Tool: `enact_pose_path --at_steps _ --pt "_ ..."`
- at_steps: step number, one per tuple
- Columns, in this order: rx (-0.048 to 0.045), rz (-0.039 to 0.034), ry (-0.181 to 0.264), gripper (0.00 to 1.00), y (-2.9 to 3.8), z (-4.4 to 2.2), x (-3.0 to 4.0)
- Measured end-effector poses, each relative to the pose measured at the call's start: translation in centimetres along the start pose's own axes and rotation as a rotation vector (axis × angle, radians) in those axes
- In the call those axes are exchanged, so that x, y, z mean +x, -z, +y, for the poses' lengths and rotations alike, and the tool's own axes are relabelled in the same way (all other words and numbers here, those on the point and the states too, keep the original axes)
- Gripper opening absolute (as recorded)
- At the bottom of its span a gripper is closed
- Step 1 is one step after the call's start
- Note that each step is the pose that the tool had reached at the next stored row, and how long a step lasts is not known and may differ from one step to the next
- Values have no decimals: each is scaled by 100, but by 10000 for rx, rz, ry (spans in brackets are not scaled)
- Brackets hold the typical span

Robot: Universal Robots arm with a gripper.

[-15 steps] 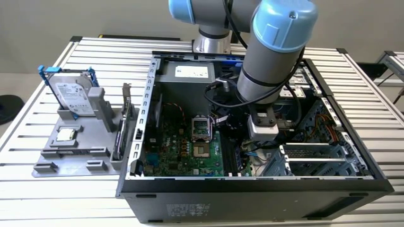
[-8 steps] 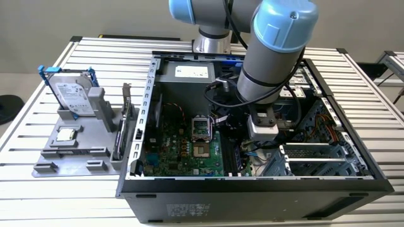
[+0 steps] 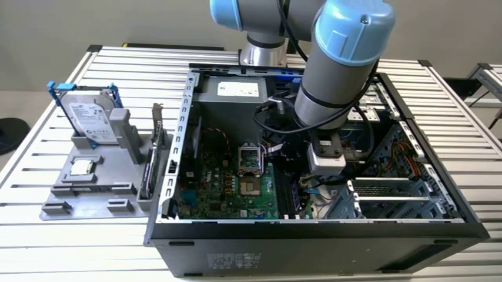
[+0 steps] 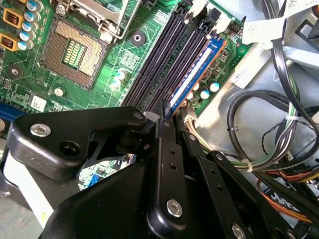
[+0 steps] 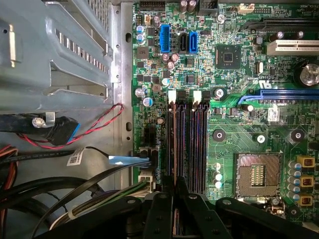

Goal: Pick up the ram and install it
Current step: 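Insert the ram into the slot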

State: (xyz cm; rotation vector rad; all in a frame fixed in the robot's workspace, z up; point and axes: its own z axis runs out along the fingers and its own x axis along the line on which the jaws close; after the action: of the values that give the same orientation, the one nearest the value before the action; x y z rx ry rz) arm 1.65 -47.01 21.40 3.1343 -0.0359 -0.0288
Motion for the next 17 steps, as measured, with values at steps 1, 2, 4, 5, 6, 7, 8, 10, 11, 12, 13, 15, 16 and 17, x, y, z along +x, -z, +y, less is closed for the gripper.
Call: enact_pose_path --at_steps 1,2,4,5,6,7,8,10,11,12,13,15,16,17 --pt "0 0 0 0 0 0 0" --pt "-1 0 0 0 0 0 0" --pt "-2 0 0 0 0 0 0" --pt "-1 0 0 0 0 0 0" --pt "-1 0 0 0 0 0 0" --pt "0 0 0 0 -1 0 0" --pt "0 0 0 0 -1 0 0" --pt "0 0 -1 0 -1 0 0" --pt "-1 0 0 0 -1 0 0" --pt "-1 0 0 0 -1 0 0" --pt "0 0 0 0 -1 0 0" --pt "3 0 0 0 -1 0 0" --pt "10 0 0 0 -1 -1 0" --pt "13 -1 1 0 0 -4 0"
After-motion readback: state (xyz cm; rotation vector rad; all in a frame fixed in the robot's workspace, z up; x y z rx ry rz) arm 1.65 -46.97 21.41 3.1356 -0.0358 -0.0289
